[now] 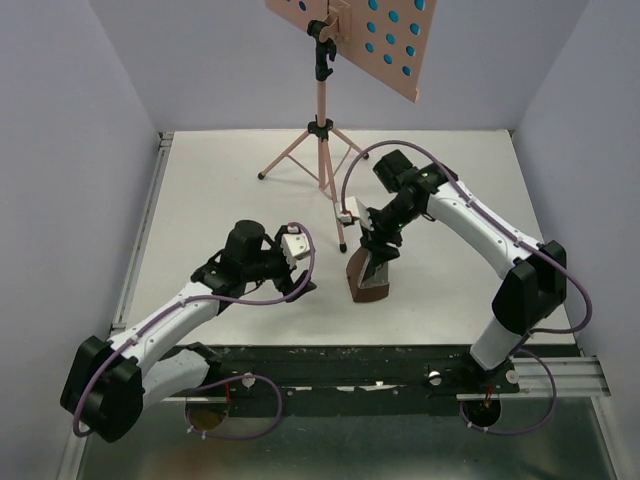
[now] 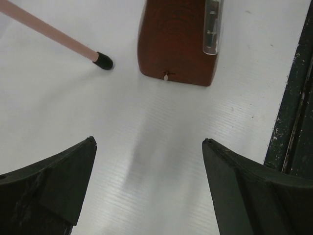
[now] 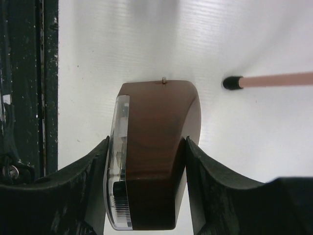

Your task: Pack up the instrument practice props

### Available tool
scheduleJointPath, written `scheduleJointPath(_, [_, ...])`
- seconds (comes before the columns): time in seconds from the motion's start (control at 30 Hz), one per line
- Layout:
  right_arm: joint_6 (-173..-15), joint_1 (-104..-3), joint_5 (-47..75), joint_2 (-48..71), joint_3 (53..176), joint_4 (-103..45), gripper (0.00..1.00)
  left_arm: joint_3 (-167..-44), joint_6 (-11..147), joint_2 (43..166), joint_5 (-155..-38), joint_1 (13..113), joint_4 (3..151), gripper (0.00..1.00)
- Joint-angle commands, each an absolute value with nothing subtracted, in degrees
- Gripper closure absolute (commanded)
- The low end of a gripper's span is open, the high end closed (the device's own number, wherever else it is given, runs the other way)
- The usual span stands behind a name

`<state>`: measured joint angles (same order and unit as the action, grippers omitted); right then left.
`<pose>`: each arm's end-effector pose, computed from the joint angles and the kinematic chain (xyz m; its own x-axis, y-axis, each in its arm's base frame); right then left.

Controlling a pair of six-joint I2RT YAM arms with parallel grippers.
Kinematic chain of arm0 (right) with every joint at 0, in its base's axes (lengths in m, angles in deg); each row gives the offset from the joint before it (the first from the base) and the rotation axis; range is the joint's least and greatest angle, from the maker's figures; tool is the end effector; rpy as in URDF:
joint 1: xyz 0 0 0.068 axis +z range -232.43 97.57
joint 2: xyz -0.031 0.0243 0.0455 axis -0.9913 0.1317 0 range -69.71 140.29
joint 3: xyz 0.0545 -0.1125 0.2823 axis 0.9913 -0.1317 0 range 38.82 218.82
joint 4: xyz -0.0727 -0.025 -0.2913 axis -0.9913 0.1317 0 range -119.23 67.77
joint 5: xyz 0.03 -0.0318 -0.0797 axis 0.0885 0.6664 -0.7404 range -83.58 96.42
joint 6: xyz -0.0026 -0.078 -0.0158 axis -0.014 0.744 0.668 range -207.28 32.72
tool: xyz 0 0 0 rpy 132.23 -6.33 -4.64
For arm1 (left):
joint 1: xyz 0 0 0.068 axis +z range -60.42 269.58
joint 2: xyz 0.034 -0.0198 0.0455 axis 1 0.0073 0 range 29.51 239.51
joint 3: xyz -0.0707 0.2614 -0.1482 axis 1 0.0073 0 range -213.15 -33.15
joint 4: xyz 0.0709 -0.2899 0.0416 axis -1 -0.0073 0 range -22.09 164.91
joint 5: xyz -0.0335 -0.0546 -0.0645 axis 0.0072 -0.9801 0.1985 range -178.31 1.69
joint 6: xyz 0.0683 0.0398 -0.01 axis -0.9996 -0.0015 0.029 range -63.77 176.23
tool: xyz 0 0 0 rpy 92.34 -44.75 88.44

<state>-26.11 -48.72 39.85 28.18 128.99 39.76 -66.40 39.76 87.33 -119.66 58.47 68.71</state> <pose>0.2985 0.2445 0.3048 0.1076 -0.8071 -0.5805 -0.9834 -0.1723 0.0572 0.2040 -0.1649 0.2355 -0.1865 0.3953 -0.8994 0.9144 0.4047 -0.0118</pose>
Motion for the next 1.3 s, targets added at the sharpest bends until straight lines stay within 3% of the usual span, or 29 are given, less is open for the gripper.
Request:
scheduleJointPath(0.0, [-32.0,-54.6,41.5,25.1,124.5,35.7,0.77,-68.6,40.5,94.3,-128.4,57.3,77.9,0.01])
scheduleJointPath(0.13, [-34.1,-60.8,45.6,21.7,120.3,31.3,0.85,-70.9,43.5,101.3,-129.1,54.8,85.4,0.01])
scheduleJointPath(0.3, [-34.5,-63.9,48.1,15.2,112.7,24.8,0.89,-71.9,44.8,109.0,-127.2,50.8,93.6,0.01])
scheduleJointPath(0.73, [-39.5,-65.4,50.7,7.6,102.3,18.2,0.91,-78.9,39.3,123.8,-130.9,46.2,98.0,0.01])
scheduleJointPath(1.17, [-42.6,-65.8,52.6,6.3,100.1,17.4,0.92,-81.5,43.0,134.1,-129.0,44.5,104.6,0.01])
scheduleJointPath(1.27, [-43.2,-65.8,52.6,6.3,100.0,17.3,0.92,-82.5,43.3,135.6,-129.1,44.4,104.7,0.05])
